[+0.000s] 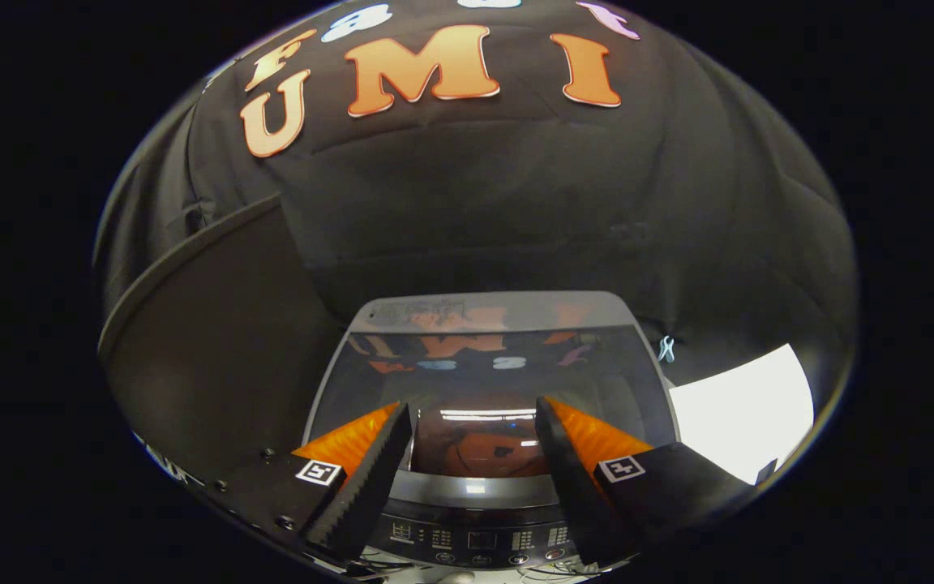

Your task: Put the clothes into the washing machine and then close the washing machine lid.

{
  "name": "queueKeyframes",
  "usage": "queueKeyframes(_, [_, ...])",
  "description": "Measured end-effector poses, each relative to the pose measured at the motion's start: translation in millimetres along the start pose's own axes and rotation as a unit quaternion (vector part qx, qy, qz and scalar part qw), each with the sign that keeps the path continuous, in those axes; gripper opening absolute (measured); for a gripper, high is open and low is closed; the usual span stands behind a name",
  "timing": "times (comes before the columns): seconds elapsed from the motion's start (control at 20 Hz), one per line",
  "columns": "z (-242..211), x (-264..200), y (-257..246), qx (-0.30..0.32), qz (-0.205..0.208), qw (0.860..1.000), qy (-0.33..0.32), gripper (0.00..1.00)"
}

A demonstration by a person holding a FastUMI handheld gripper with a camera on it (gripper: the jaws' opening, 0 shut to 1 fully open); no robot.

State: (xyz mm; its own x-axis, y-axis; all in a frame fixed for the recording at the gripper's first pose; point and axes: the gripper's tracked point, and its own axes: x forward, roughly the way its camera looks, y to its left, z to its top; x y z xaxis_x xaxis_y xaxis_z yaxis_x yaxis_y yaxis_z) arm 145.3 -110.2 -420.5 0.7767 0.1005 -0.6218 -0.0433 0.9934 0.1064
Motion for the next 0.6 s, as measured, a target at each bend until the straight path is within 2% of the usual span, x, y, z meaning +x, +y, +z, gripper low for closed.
queueKeyframes(0.3, [97,-78,19,-0.010,-0.001,0.996,-0.094,0.99])
queueKeyframes(0.6, [184,-176,37,-0.039,-0.002,0.981,-0.192,0.99])
